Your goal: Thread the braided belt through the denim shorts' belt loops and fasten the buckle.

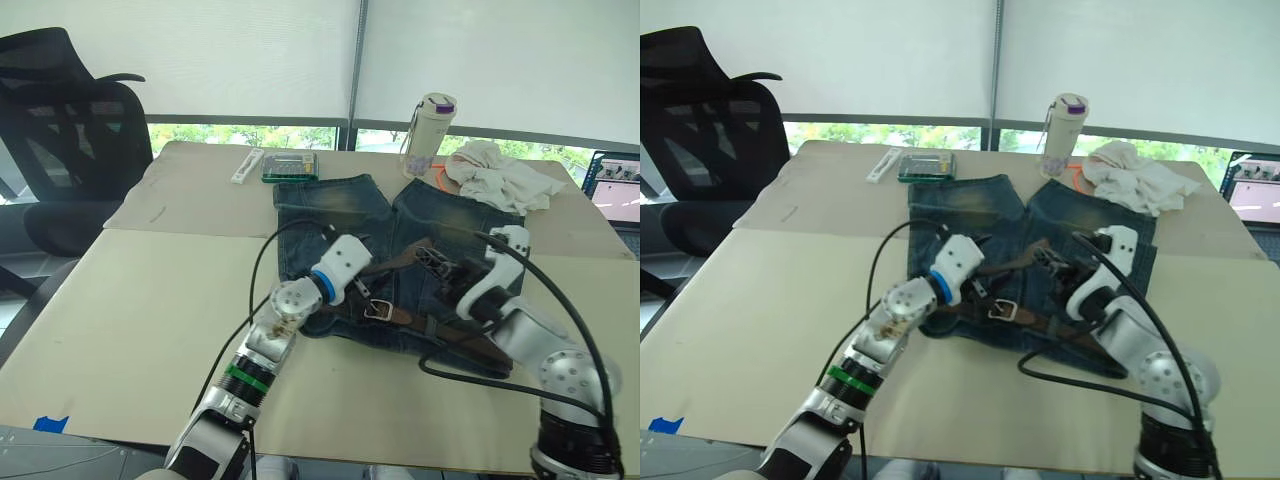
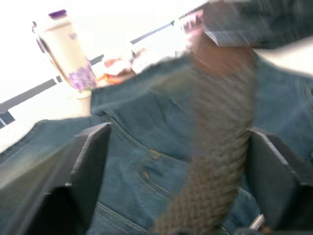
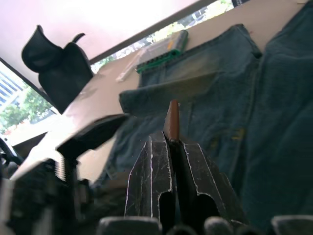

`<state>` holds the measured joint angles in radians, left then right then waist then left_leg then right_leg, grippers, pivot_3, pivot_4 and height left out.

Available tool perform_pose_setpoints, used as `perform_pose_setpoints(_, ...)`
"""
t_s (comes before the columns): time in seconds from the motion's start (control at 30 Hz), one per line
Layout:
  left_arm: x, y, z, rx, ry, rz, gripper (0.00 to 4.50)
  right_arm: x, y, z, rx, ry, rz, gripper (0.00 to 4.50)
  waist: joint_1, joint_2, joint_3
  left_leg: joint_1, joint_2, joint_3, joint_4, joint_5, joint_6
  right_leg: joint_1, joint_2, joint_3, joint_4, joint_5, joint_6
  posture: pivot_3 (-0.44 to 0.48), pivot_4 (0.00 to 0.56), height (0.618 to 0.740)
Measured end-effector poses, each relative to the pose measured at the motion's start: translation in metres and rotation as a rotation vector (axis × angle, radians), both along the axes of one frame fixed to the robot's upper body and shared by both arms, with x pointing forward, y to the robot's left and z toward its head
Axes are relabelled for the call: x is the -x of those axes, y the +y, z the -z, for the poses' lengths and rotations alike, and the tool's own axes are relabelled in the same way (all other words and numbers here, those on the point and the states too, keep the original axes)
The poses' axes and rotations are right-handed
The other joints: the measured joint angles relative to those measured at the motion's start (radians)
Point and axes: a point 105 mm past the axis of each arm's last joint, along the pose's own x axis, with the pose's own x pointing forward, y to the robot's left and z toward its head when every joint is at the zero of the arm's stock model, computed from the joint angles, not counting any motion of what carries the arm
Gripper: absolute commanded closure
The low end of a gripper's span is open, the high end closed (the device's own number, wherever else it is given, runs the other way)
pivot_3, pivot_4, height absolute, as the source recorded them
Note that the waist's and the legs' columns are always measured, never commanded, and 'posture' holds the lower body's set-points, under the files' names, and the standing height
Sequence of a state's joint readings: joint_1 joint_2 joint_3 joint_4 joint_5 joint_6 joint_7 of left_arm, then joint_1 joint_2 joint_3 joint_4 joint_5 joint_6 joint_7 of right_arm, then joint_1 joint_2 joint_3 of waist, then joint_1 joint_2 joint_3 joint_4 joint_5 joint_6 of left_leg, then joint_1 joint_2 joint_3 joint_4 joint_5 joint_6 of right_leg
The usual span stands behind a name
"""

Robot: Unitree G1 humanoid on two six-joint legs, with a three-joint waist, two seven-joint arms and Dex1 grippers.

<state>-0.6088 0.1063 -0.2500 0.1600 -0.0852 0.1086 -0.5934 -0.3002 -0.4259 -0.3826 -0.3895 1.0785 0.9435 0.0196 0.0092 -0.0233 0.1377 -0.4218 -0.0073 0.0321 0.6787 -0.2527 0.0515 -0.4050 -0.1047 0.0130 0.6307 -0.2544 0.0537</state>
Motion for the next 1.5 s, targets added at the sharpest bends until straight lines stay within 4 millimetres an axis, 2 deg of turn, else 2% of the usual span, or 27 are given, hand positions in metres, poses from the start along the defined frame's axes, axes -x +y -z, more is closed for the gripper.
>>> perform_pose_setpoints(0.13, 0.004, 0.024, -0.009, 0.106, 0.117, 0.047, 0.43, 0.001, -0.03, 0.011, 0.057, 0.081, 0.056, 4.5, 0.0, 0.0, 0.0, 0.0, 0.0, 0.0, 0.001, 0.0, 0.0, 0.0, 0.001, 0.0, 0.0, 0.0, 0.0, 0.0, 0.15, 0.74)
perform_pose_setpoints(0.2, -0.008, 0.041, -0.017, 0.188, 0.151, -0.023, 0.43, 0.004, -0.039, 0.02, 0.092, 0.127, 0.056, 4.5, 0.003, 0.0, 0.0, 0.0, 0.0, 0.0, 0.002, 0.0, 0.0, 0.0, 0.001, 0.0, -0.001, 0.0, 0.0, 0.0, 0.15, 0.74)
perform_pose_setpoints(0.33, -0.041, 0.08, -0.036, 0.273, 0.165, -0.206, 0.43, 0.012, -0.053, 0.023, 0.154, 0.162, 0.047, 4.5, 0.002, 0.0, 0.0, 0.0, 0.0, 0.0, 0.003, 0.0, 0.0, 0.001, 0.001, 0.0, -0.001, 0.0, 0.0, 0.0, 0.15, 0.74)
perform_pose_setpoints(0.37, -0.046, 0.088, -0.038, 0.274, 0.164, -0.239, 0.43, 0.014, -0.055, 0.022, 0.165, 0.162, 0.04, 4.5, 0.001, 0.0, 0.0, 0.001, 0.0, 0.0, 0.002, 0.0, 0.001, 0.001, 0.001, 0.0, 0.0, 0.0, 0.0, 0.0, 0.15, 0.74)
perform_pose_setpoints(0.43, -0.047, 0.092, -0.032, 0.245, 0.174, -0.246, 0.43, 0.017, -0.057, 0.023, 0.183, 0.17, 0.026, 4.5, 0.0, 0.0, 0.0, 0.0, 0.0, 0.0, 0.002, 0.0, 0.001, 0.001, 0.002, 0.0, 0.001, 0.0, 0.0, 0.0, 0.15, 0.74)
perform_pose_setpoints(0.6, -0.031, 0.063, 0.012, 0.068, 0.247, -0.131, 0.43, 0.024, -0.049, 0.019, 0.271, 0.154, -0.063, 4.5, 0.004, 0.0, 0.0, 0.0, -0.001, 0.0, 0.003, 0.0, 0.001, 0.002, 0.001, 0.001, 0.0, 0.001, 0.002, 0.0, 0.15, 0.74)
perform_pose_setpoints(0.63, -0.027, 0.057, 0.018, 0.058, 0.263, -0.105, 0.99, 0.025, -0.048, 0.017, 0.278, 0.148, -0.075, 4.5, 0.004, 0.0, 0.0, 0.0, 0.0, 0.0, 0.003, 0.0, 0.001, 0.002, 0.001, 0.001, 0.0, 0.001, 0.002, 0.0, 0.15, 0.74)
perform_pose_setpoints(0.8, -0.017, 0.035, 0.024, 0.056, 0.287, -0.009, 2.6, 0.03, -0.046, 0.011, 0.32, 0.132, -0.123, 4.5, 0.003, 0.0, 0.0, 0.0, 0.0, 0.0, 0.003, 0.0, 0.001, 0.002, 0.001, 0.001, -0.001, 0.001, 0.002, 0.0, 0.15, 0.74)
perform_pose_setpoints(1.0, -0.013, 0.012, 0.05, 0.017, 0.36, 0.073, 4.44, 0.035, -0.047, 0.011, 0.35, 0.149, -0.158, 4.5, 0.005, 0.0, 0.0, 0.0, -0.001, 0.0, 0.004, 0.0, 0.001, 0.002, 0.001, 0.001, -0.001, 0.001, 0.002, 0.0, 0.15, 0.74)
perform_pose_setpoints(1.33, -0.006, -0.011, 0.056, 0.01, 0.367, 0.152, 4.44, 0.038, -0.053, 0.01, 0.354, 0.15, -0.142, 4.5, 0.005, 0.0, 0.0, 0.0, -0.001, 0.0, 0.004, 0.0, 0.001, 0.002, 0.001, 0.001, -0.001, 0.001, 0.002, 0.0, 0.15, 0.74)
perform_pose_setpoints(1.5, -0.003, -0.012, 0.057, 0.005, 0.363, 0.173, 4.44, 0.041, -0.055, 0.013, 0.357, 0.165, -0.138, 4.5, 0.004, 0.0, 0.0, 0.0, -0.001, 0.0, 0.004, 0.0, 0.001, 0.002, 0.0, 0.001, -0.001, 0.001, 0.002, 0.0, 0.15, 0.74)
